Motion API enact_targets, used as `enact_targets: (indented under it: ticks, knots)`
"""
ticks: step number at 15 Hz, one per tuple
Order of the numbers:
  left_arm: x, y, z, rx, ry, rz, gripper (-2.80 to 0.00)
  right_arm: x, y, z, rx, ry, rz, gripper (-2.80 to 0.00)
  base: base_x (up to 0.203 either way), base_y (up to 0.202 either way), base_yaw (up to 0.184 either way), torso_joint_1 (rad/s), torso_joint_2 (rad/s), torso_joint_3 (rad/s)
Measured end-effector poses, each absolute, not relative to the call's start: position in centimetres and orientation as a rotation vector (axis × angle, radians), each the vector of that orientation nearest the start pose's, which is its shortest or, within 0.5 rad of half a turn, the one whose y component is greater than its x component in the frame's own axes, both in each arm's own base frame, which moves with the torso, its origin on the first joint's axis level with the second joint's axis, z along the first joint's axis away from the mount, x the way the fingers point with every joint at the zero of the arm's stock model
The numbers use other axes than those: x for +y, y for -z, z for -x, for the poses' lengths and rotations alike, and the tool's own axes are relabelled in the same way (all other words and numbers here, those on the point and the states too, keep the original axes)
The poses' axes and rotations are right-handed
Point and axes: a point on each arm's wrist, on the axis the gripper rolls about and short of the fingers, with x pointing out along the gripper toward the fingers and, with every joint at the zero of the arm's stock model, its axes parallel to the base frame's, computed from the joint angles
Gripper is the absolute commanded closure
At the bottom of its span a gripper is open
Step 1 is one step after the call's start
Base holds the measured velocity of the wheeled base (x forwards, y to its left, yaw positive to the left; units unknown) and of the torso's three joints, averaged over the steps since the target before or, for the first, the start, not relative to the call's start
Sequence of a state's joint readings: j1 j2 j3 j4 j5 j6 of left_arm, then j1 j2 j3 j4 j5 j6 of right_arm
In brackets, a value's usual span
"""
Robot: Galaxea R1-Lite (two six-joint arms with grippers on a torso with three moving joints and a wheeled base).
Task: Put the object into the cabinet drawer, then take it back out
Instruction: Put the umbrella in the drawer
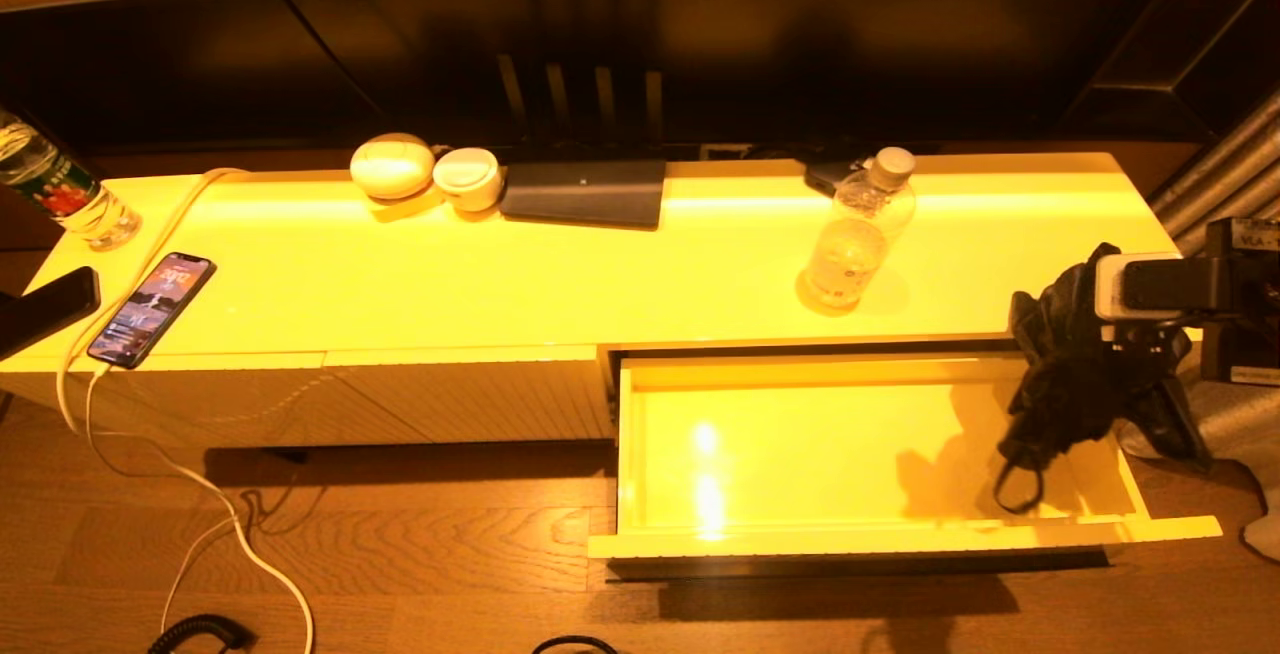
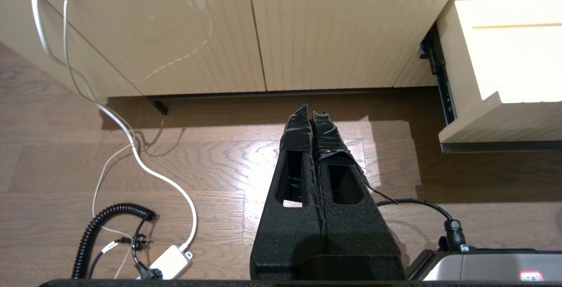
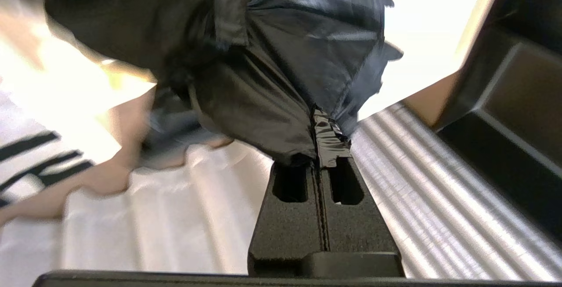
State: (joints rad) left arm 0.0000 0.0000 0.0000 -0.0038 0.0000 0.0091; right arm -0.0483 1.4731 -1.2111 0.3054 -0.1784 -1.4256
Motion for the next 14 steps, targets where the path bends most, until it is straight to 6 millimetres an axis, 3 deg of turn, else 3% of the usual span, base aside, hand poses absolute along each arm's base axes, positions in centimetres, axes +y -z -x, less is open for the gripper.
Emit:
enact_targets:
  ticks: [8,14]
  knots:
    - [0.0,-7.6,2.3,-0.004,-0.001,-0.009,0.00,-1.7,-26.1,-21.7,0.667,-0.238,1.332,0.00,0.000,0.000,0.000,0.000,0.00,0.000]
    - [0.0,-7.6,2.3,-0.004,-0.001,-0.009,0.00,0.6,-25.4,-21.1,0.625,-0.293,1.264,0.00,0.000,0.000,0.000,0.000,0.00,0.000]
